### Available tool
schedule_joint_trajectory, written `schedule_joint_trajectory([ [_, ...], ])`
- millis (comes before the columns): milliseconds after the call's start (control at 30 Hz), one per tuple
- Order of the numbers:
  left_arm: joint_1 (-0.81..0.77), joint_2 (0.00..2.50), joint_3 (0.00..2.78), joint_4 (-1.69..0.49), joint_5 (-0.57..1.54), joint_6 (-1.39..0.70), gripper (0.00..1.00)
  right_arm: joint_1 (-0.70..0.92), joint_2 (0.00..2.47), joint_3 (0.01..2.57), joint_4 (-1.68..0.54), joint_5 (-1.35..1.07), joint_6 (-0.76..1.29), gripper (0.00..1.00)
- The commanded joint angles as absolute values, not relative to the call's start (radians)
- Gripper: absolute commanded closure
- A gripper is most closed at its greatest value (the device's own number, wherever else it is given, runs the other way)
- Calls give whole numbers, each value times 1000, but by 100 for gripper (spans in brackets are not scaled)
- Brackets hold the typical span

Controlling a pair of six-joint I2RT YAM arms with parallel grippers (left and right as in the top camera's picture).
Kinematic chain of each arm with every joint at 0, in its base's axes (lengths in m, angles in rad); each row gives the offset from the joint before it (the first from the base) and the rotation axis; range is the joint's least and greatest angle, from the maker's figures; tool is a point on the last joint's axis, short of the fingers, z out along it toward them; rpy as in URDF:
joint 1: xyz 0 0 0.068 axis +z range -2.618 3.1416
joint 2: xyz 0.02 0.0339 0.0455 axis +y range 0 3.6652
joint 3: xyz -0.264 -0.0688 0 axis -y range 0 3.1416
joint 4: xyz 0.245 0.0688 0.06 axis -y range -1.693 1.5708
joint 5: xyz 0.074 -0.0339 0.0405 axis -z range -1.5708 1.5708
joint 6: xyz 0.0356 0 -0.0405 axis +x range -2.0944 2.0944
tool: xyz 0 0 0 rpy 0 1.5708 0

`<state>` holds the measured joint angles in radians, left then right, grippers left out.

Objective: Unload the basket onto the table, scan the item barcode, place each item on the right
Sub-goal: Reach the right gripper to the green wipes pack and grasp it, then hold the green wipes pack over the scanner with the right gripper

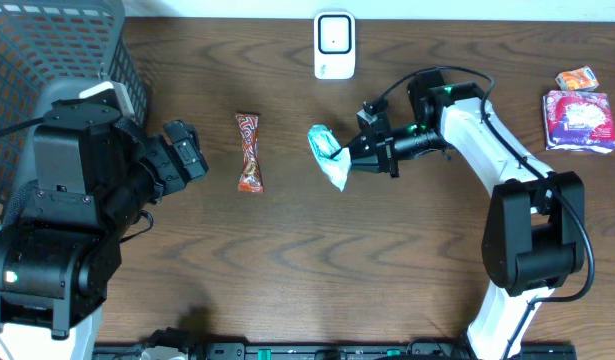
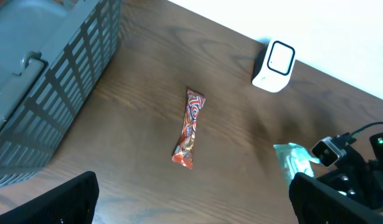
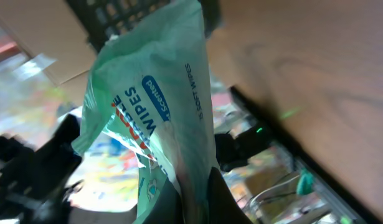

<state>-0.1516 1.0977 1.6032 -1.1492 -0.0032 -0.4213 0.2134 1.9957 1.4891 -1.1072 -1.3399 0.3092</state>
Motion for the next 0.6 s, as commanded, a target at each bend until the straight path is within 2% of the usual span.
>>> schedule_joint_trajectory([
  [0, -150, 1097, 1605, -1151, -9, -413, 2, 228, 1975, 1496, -1036, -1300, 369, 99],
  [100, -150, 1097, 1605, -1151, -9, -413, 2, 228, 1975, 1496, -913, -1232, 453, 99],
  [300, -150, 1097, 1605, -1151, -9, -413, 2, 232, 1975, 1496, -580, -632, 733, 99],
  [467, -150, 1097, 1605, -1151, -9, -413, 2, 257, 1975, 1496, -220, -394, 710, 99],
  [567, -150, 1097, 1605, -1151, -9, -413, 2, 289, 1975, 1496, -92, -158, 672, 99],
])
